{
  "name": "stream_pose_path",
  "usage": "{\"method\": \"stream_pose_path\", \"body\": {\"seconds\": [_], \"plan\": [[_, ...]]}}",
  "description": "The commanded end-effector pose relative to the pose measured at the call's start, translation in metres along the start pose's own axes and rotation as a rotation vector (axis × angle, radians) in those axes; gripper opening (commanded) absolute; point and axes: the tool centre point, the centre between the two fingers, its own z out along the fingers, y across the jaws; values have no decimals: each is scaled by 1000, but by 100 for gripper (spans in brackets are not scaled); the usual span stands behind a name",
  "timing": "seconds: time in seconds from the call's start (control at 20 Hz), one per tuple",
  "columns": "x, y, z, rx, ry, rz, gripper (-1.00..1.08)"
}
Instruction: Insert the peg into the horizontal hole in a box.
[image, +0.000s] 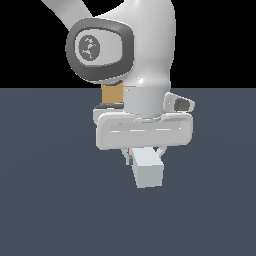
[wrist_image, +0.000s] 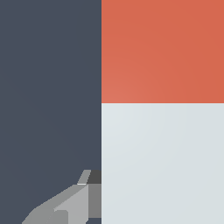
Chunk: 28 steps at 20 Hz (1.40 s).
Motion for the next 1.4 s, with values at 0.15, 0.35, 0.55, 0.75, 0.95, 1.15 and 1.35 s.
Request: {"method": "stream_pose_path", "body": {"seconds": [0.15, 0.35, 0.55, 0.75, 0.95, 1.15, 1.35], "plan": [[48, 0, -28, -7, -1, 2, -100], [81, -1, -46, -7, -1, 4, -100], [104, -1, -58, -7, -1, 5, -100], [113, 0, -64, -7, -1, 6, -100], [111, 1, -63, -7, -1, 6, -100], [111, 1, -63, -7, -1, 6, -100], [111, 3, -65, -11, 0, 4, -100]]}}
